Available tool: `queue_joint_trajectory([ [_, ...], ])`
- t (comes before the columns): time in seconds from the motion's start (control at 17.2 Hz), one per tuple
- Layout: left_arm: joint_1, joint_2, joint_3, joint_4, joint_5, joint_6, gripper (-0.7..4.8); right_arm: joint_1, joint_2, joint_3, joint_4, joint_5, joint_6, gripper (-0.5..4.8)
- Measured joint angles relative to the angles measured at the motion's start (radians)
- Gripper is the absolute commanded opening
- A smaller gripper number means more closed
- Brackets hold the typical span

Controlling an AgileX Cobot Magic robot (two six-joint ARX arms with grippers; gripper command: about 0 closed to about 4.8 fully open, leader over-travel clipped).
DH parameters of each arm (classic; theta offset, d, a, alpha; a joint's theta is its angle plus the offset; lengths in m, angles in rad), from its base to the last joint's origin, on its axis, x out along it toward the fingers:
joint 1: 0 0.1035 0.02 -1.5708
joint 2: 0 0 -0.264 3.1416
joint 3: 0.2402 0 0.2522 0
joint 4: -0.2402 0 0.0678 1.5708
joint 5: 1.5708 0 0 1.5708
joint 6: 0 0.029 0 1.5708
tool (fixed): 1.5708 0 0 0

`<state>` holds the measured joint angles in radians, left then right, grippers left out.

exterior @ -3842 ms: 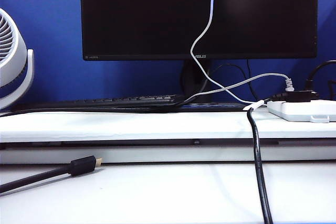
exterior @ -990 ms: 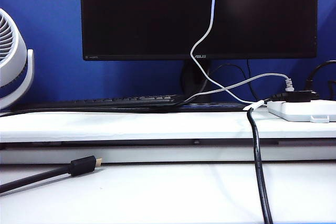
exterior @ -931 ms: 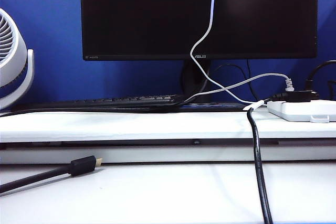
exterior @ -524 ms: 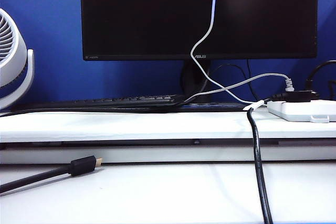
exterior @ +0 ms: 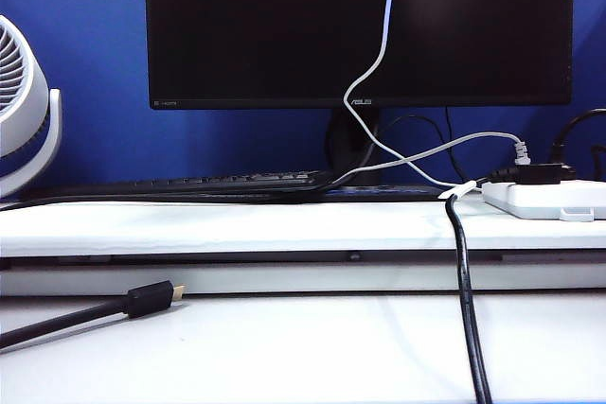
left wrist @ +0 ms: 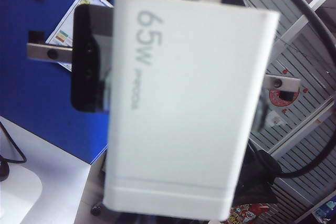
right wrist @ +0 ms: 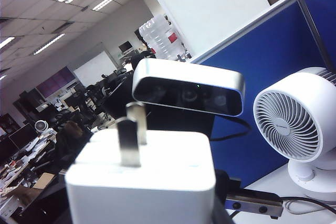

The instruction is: Pick up the Type-C charging cable and the charging base, insert one end of the Type-C charger into the corresponding slot on the base, and finally place the plugged-in charger back on the table.

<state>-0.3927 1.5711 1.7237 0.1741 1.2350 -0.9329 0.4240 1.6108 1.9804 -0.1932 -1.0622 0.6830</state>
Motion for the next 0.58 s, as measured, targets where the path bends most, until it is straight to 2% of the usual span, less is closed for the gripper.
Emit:
queue_joint_trajectory([
  [0.35,0.000,0.000,0.000,0.008,0.006,0.021,-0.05,0.007,-0.001,0.002,0.020,0.011,-0.007,-0.06],
  [0.47,0.000,0.000,0.000,0.008,0.003,0.042,0.25,0.007,-0.001,0.002,0.029,0.014,-0.006,-0.06],
  [0.58,0.000,0.000,0.002,0.021,-0.015,0.068,2.10,0.008,-0.003,-0.001,0.030,0.006,-0.002,-0.06],
])
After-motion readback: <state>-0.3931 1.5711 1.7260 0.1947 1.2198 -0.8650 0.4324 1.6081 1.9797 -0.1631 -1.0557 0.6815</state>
